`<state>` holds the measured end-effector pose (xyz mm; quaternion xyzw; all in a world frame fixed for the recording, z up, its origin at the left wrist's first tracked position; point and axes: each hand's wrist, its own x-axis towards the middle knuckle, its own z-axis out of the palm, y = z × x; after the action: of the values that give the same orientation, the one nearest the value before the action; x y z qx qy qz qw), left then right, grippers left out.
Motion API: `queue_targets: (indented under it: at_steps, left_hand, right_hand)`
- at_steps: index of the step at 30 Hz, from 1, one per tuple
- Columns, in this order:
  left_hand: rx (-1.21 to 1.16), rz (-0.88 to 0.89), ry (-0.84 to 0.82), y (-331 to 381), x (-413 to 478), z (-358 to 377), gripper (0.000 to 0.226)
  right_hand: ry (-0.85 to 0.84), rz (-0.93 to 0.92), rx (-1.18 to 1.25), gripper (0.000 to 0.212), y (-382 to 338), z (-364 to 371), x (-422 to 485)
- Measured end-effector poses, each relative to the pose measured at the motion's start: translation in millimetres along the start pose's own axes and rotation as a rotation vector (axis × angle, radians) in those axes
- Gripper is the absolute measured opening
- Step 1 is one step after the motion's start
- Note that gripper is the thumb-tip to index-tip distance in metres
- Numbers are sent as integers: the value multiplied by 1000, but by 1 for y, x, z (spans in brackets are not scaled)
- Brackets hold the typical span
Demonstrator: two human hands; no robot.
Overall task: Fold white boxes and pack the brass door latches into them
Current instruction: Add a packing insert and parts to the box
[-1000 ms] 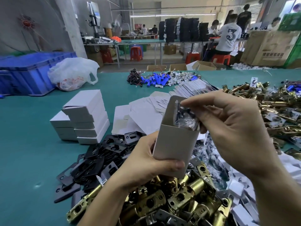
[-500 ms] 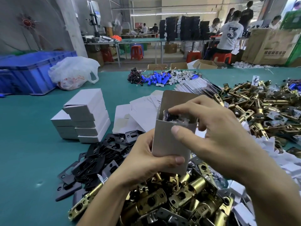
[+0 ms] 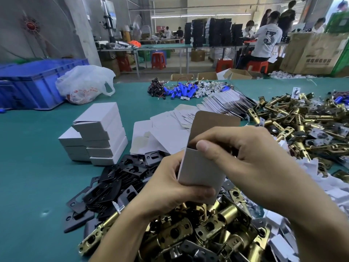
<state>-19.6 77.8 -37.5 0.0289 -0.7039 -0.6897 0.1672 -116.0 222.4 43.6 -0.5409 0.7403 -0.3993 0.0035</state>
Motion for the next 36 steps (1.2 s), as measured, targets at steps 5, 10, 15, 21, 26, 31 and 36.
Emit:
queue_targets:
  at_steps: [5,10,15,21,26,31,36]
  left_hand:
    - [6,-3,-20,0,1,1,42]
    - [-14,24,7,-2,0,0,39]
    - [-45,22,48,-2,0,0,35]
    - [-41,28,41,2,0,1,38]
    - [-44,18,70,-1,-1,0,34]
    - [-87,22,102,-4,0,-2,39]
    - [-149,8,173,-3,-1,-4,52]
  right_hand:
    - [-155,92,-318,48,-10,-2,-4]
    - [-181,98,-382,65,-14,3,-3]
    - [-162,104,-309,45,-9,4,0]
    - [-126,106,-267,38,-9,4,-1]
    - [-144,88,-307,50,-13,10,0]
    - [-31,-4,-150,26,0,11,0]
    - [304,31,195,36,15,12,4]
